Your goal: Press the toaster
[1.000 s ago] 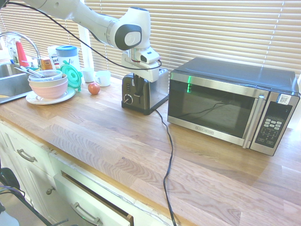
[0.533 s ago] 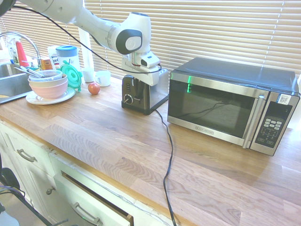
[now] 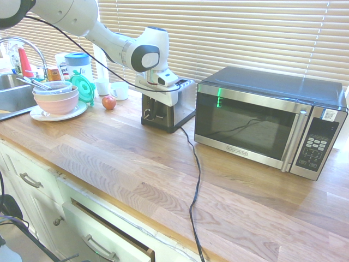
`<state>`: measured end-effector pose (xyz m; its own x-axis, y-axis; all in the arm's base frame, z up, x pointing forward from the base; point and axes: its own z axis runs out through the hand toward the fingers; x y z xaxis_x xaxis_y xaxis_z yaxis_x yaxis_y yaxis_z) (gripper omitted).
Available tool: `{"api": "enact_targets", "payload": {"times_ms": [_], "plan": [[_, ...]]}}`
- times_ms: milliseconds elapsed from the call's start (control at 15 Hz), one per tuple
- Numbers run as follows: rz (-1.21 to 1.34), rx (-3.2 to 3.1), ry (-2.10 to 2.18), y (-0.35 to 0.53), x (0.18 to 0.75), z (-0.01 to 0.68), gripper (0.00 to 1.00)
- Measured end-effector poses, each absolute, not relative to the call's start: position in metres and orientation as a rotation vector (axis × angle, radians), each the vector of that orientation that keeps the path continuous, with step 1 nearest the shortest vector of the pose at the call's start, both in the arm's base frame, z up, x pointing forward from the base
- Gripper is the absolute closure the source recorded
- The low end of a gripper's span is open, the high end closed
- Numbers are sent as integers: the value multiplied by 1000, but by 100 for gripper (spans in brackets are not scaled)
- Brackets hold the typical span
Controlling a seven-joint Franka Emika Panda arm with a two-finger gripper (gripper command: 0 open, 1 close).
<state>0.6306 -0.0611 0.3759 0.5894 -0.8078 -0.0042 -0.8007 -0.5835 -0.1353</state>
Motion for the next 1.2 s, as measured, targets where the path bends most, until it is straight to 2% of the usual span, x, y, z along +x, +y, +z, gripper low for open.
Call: {"api": "enact_targets", "payload": {"times_ms": [200, 533, 800, 1200], "plan": [[-217, -2651, 1362, -64, 609, 387, 100], [-354, -2635, 1291, -96, 518, 435, 100], [-373, -2674, 1200, -72, 445, 430, 100], [-276, -2779, 1135, -44, 422, 416, 100]]}}
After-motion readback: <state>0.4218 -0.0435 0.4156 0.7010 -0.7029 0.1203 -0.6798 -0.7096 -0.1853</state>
